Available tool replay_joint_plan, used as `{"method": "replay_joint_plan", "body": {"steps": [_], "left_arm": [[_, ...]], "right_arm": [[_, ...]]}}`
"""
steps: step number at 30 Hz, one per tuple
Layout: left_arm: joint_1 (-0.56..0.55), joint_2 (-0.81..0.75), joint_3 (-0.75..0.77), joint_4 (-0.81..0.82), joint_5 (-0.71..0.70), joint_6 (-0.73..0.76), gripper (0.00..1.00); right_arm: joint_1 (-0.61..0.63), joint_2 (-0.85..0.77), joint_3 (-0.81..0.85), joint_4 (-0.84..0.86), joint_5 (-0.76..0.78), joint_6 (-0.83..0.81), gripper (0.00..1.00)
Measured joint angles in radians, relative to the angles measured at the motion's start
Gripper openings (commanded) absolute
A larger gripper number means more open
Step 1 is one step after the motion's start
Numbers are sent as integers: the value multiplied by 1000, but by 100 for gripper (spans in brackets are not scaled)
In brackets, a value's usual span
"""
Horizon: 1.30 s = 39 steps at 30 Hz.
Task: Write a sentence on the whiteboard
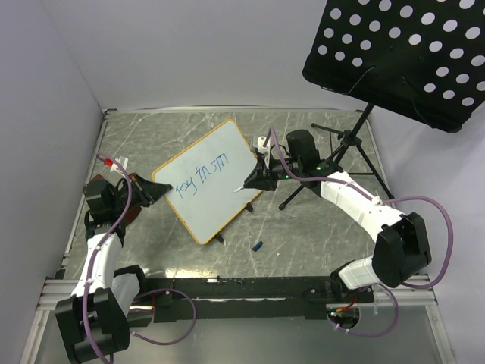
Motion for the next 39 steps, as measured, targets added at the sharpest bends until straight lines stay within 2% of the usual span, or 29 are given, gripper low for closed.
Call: {"method": "replay_joint_plan", "body": {"steps": [24, 29, 39], "left_arm": [[0, 0, 0, 3, 2, 0, 1], [-1, 0, 0, 4, 3, 0, 1], [-2, -1, 0, 4, 2, 0, 1]], "right_arm": [[0, 0, 0, 4, 8, 8, 0], [0, 18, 14, 34, 60, 36, 0], [0, 193, 163, 157, 243, 175, 0]]}}
